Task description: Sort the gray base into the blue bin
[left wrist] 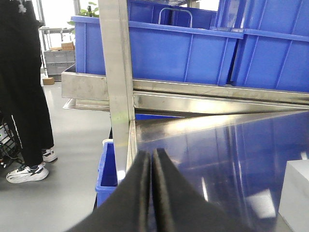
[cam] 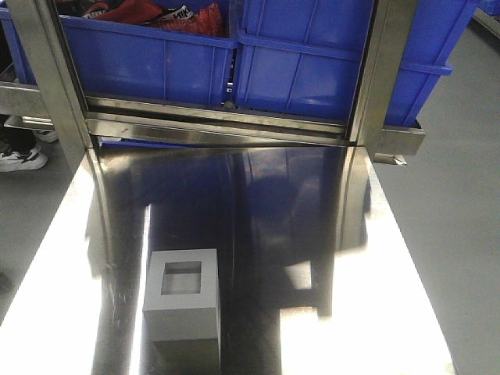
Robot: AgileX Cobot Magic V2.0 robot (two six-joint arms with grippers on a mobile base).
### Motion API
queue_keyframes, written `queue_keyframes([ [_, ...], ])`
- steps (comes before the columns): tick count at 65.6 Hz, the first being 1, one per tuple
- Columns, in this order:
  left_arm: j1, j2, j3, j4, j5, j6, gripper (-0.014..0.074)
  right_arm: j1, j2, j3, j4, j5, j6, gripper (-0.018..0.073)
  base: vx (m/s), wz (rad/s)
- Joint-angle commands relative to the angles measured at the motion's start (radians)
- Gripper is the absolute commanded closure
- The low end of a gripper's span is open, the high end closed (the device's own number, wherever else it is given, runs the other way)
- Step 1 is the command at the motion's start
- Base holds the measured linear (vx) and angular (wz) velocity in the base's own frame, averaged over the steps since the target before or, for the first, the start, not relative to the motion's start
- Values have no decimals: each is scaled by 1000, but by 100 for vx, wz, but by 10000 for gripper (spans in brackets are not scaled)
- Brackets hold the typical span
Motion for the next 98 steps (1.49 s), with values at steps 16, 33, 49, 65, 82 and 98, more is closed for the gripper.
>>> queue_keyframes([
  [16,1,-14,28,-7,-76,2,602,-5,-12,14,-6,-75,-5,568,0,0],
  [33,1,-14,10,-8,-200,2,602,-5,-12,14,-6,-75,-5,568,0,0],
  [49,0,-13,-119,-8,-211,1,602,-5,-12,14,-6,-75,-5,568,0,0],
  [65,-2,127,-316,-29,-82,1,602,-5,-12,14,-6,-75,-5,568,0,0],
  [82,-2,384,-487,-53,97,1,602,-5,-12,14,-6,-75,-5,568,0,0],
  [98,-2,556,-540,-51,194,2,602,-5,-12,14,-6,-75,-5,568,0,0],
])
